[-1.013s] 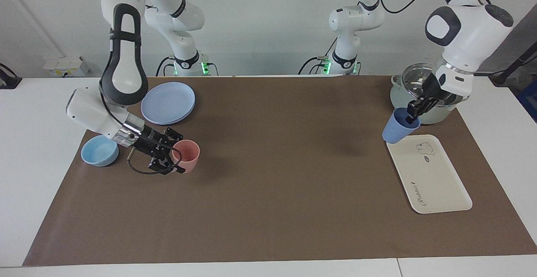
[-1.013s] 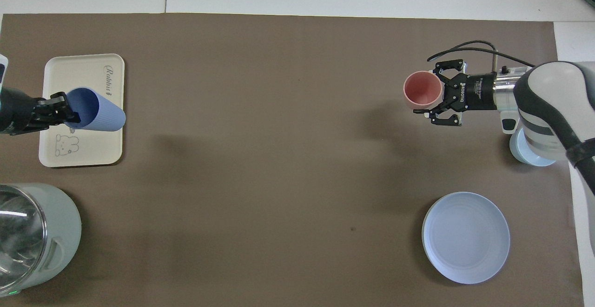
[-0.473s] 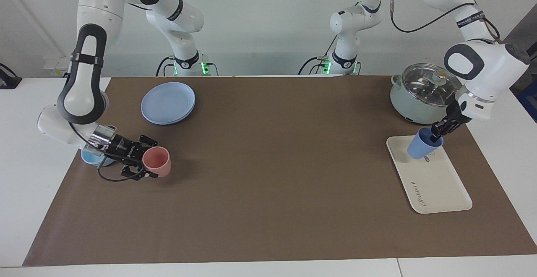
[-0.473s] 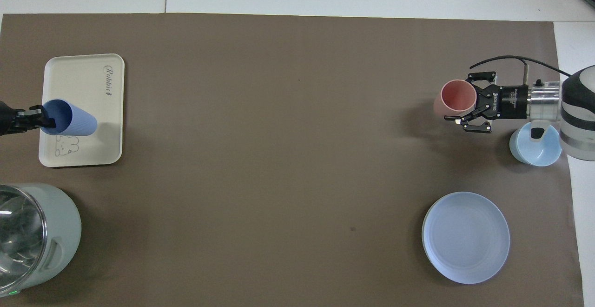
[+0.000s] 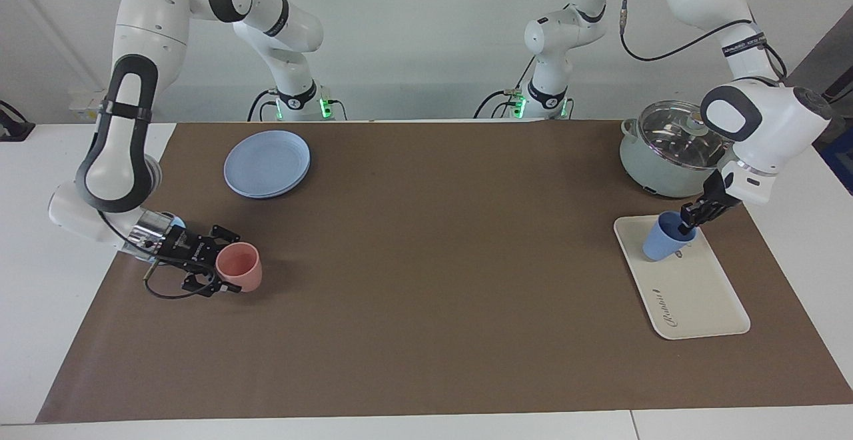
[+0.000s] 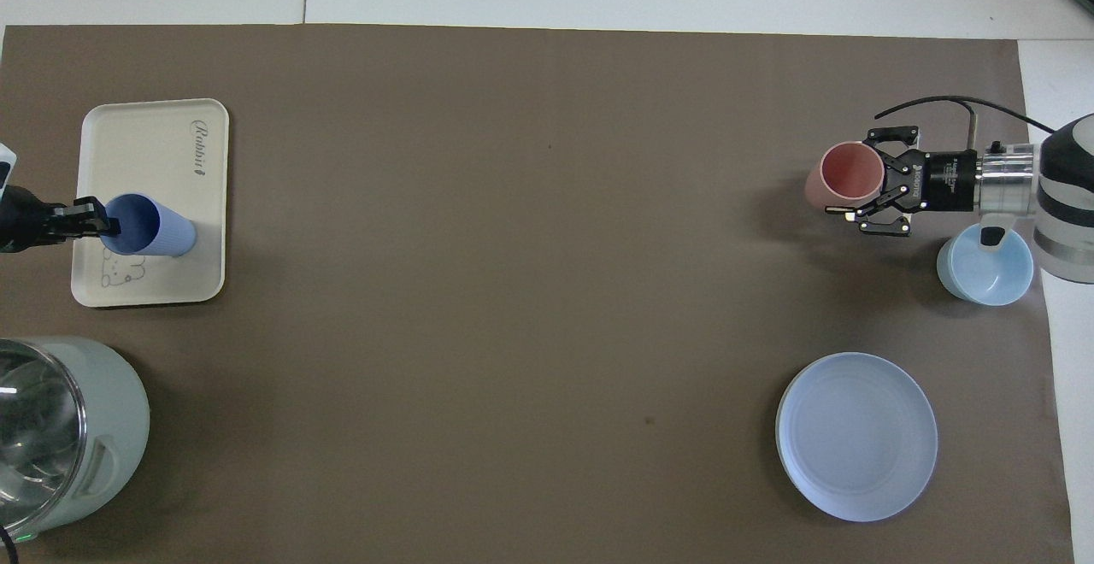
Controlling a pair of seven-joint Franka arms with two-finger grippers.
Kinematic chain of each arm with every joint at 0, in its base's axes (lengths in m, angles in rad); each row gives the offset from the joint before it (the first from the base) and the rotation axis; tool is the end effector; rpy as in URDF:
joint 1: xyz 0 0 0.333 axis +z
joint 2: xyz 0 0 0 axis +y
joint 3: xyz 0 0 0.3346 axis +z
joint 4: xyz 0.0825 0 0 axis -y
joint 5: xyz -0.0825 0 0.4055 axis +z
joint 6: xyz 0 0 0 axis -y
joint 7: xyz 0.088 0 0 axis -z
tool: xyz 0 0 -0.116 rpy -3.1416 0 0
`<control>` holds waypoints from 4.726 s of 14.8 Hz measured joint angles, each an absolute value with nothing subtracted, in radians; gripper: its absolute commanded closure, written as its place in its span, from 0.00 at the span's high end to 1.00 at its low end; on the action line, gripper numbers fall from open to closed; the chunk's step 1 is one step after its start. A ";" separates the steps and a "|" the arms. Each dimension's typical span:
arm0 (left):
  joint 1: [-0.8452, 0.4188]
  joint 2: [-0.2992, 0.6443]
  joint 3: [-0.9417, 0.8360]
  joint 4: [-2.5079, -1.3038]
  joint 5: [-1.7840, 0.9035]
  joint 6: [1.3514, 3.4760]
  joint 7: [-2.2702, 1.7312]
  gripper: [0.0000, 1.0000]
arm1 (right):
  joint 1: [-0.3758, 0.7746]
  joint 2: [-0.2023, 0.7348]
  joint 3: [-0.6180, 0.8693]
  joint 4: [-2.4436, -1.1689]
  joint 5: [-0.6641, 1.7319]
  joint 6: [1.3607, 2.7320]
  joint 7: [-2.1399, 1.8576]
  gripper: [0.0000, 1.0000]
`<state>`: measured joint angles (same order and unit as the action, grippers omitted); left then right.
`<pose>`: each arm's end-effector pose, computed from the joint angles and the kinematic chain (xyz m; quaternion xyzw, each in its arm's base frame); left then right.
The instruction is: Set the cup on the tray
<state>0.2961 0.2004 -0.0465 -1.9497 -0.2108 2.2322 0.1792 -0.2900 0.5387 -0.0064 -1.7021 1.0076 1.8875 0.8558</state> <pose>0.6118 0.1490 0.3840 0.9904 0.0967 0.0589 0.0795 0.6689 -0.1306 0.2815 -0.5992 0.6617 0.2647 0.3648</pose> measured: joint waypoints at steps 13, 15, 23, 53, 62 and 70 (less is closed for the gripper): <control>0.176 0.101 -0.063 -1.808 -0.081 2.011 0.198 1.00 | -0.304 0.554 -0.006 -1.732 1.010 2.057 0.854 0.94; 0.117 0.068 -0.065 -1.808 -0.045 1.957 0.194 1.00 | -0.306 0.553 -0.008 -1.739 1.010 2.074 0.854 0.94; -0.034 -0.016 -0.069 -1.732 -0.030 1.715 0.041 1.00 | -0.307 0.471 -0.013 -1.738 0.745 2.101 0.848 0.94; -0.018 -0.045 -0.046 -1.614 -0.035 1.507 0.041 1.00 | 0.039 -0.020 0.003 -1.642 0.033 1.686 0.162 0.99; -0.018 -0.045 -0.046 -1.614 -0.035 1.507 0.041 1.00 | 0.038 -0.023 0.003 -1.648 0.033 1.610 0.112 0.99; -0.018 -0.045 -0.046 -1.614 -0.035 1.507 0.041 1.00 | 0.038 -0.028 0.003 -1.650 0.033 1.610 0.092 0.99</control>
